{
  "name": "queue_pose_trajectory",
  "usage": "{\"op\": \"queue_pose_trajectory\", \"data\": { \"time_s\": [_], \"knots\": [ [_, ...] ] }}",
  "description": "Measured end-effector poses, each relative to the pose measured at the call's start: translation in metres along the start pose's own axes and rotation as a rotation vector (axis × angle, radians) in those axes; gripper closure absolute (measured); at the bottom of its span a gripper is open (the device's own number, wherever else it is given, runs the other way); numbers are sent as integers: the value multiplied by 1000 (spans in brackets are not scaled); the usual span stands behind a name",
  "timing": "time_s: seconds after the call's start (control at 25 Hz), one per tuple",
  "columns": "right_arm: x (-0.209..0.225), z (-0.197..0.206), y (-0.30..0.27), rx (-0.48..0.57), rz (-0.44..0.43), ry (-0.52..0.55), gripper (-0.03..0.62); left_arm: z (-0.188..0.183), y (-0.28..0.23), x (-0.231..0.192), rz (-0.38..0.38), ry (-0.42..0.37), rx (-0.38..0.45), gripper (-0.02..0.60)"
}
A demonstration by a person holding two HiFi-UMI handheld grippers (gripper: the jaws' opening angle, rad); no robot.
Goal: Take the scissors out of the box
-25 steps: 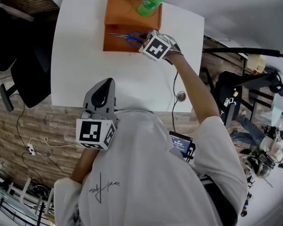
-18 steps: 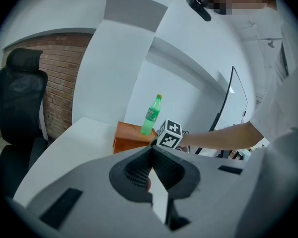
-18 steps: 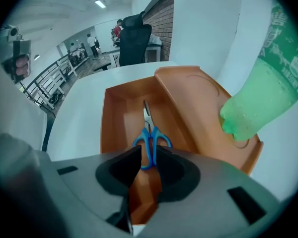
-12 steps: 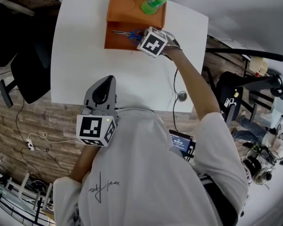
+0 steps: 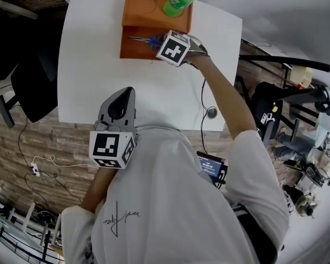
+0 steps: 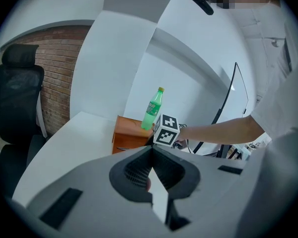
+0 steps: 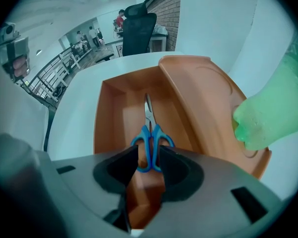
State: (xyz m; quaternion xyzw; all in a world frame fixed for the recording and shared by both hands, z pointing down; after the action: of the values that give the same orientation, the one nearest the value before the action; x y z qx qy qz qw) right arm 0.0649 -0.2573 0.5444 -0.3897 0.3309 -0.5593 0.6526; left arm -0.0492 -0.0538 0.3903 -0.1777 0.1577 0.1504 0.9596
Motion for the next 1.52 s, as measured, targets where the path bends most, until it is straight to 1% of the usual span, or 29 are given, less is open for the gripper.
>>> {"op": "queue_pose_trajectory", "data": {
  "time_s": [0.32, 0.48, 0.68, 0.96, 1.12, 1.24, 1.32, 1.52],
  "knots": [
    [0, -4, -12, -35, -9, 12, 427, 2, -5, -4, 7, 3, -10, 574],
    [1, -3, -17, -57, -14, 14, 427, 2, -7, -7, 2, 12, -15, 574],
    [1, -5, -18, -77, -27, 37, 430, 6, -10, -14, 5, 45, -30, 574],
    [1, -5, -19, -87, -16, 37, 430, 10, -17, -18, 13, 47, -45, 574],
    [0, -6, -20, -122, 3, 15, 441, 12, -20, -18, 17, 54, -46, 574],
    [-2, -9, -22, -151, 1, 35, 470, 12, -21, -22, 20, 58, -42, 574],
    [-4, -9, -23, -141, -2, 34, 493, 12, -22, -23, 21, 61, -40, 574],
    [-2, -5, -19, -102, 4, -14, 496, 13, -23, -20, 29, 71, -37, 574]
  ]
}}
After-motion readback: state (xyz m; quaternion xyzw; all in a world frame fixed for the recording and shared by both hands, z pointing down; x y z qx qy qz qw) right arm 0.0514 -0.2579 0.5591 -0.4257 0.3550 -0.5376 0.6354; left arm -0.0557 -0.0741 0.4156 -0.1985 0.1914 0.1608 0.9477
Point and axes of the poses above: the fingertips, and each gripper's own axes: y backward along the fingers, x to its right, z out of its underside, the point moved 7 cm from there along y, backward along the fingers, and after that the axes turned 12 degrees about x, right-handed, at the moved point
